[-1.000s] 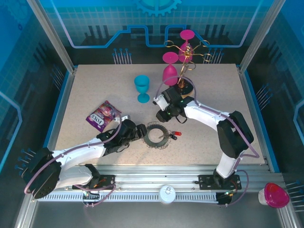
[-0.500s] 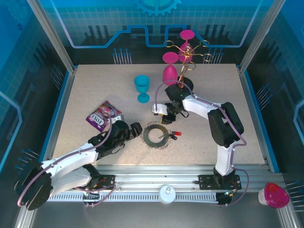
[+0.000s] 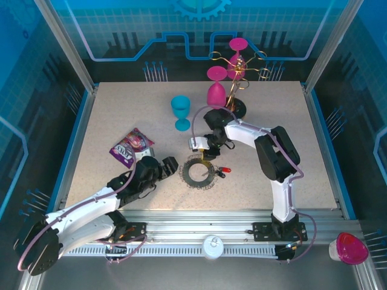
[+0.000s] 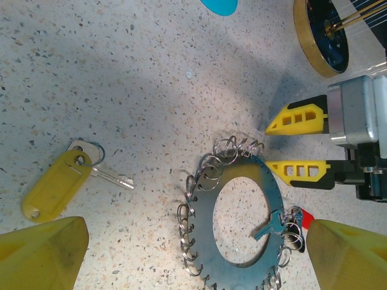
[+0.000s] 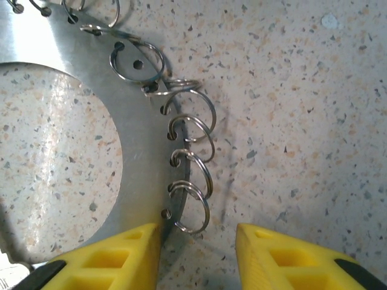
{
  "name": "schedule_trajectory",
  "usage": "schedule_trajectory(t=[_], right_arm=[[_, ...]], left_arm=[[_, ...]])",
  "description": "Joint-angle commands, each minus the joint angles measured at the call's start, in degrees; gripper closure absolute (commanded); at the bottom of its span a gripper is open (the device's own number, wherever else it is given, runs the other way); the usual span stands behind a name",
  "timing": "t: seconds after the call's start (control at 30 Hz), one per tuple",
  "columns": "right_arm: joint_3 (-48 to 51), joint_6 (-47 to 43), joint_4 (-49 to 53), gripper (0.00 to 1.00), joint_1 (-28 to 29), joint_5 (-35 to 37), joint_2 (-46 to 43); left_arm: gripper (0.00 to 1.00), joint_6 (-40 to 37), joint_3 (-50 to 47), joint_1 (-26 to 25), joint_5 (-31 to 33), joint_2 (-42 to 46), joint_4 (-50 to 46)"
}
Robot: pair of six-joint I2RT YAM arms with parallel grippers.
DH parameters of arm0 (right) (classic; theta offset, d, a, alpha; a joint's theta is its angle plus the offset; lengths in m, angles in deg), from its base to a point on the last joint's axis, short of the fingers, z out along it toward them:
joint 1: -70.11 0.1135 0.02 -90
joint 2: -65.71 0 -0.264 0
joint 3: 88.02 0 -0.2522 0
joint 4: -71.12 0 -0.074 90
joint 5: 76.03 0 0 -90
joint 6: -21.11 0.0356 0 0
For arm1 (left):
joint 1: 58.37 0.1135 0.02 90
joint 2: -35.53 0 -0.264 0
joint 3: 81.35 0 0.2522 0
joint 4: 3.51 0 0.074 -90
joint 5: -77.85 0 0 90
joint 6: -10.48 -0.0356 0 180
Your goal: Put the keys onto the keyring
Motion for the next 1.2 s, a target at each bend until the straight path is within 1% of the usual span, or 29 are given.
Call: schedule_trajectory(t=[0.0,0.2,0.37,0.63,0.97,1.13,1.17], right_arm=[[-2.53,-1.55,4.24,0.63,0.8,-2.12,1.85],[-3.85,-1.78,6.56,0.67,0.88,-2.43,2.78],[-3.86,-2.25,7.72,0.68,1.05,-3.0,2.79],[-3.73,-2.3,8.0,0.72,1.4,-3.45,2.87],[-4.17,-2.24,7.66,0.79,1.93,-2.35,3.49],[-4.28,-2.46,7.3,0.8,2.11,-1.5,3.66],[-4.27,-2.47,7.21,0.78,2.12,-1.32,3.67]], left_arm=[[0.06,0.48,-1.19,0.47,0.92,1.02,-1.31],[0.06,0.48,-1.61,0.52,0.92,1.38,-1.26],[0.06,0.48,-1.71,0.52,0.93,1.48,-1.07],[0.06,0.65,-2.15,0.57,0.79,1.9,-1.07],[0.06,0.66,-2.46,0.55,0.94,2.29,-0.98],[0.06,0.75,-2.46,0.53,0.99,2.44,-0.98],[0.06,0.76,-2.44,0.58,0.99,2.39,-1.0]])
